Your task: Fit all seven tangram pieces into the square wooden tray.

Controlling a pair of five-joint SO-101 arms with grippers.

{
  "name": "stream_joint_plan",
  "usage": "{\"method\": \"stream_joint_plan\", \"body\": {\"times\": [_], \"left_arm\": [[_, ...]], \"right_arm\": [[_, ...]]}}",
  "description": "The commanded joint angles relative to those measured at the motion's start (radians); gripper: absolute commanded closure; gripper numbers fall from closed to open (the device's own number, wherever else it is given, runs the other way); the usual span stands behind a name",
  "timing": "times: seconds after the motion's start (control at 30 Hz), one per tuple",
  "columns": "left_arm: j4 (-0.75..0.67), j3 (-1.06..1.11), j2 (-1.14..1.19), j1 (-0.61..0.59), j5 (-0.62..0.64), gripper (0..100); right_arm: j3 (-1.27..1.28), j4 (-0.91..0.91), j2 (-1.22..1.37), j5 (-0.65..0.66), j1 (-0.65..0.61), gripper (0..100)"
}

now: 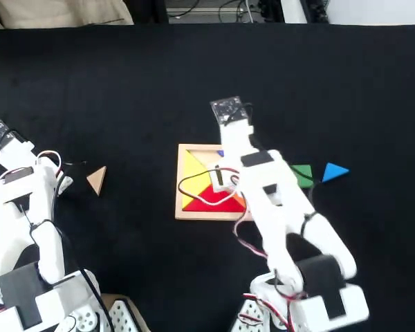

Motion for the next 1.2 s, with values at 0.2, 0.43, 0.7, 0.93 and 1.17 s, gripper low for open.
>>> {"method": "stream_joint_plan", "body": {"times": [0.2, 0.43, 0.7, 0.93, 1.17], "left_arm": [[-0.015, -0.022, -0.023, 0.068, -0.173, 96], [0.052, -0.058, -0.034, 0.142, -0.196, 90], [0.308, -0.259, -0.021, 0.282, -0.311, 87], [0.319, -0.259, -0.021, 0.337, -0.224, 87], [0.293, -0.211, -0.02, 0.321, -0.325, 78]], "right_arm": [[-0.082, -0.011, 0.05, 0.008, 0.051, 98.7], [0.016, -0.017, -0.107, 0.008, 0.064, 98.7], [0.177, -0.018, -0.331, 0.008, 0.064, 98.7], [0.223, -0.018, -0.384, 0.009, 0.064, 98.7], [0.223, -0.014, -0.389, 0.04, 0.064, 98.7]]}}
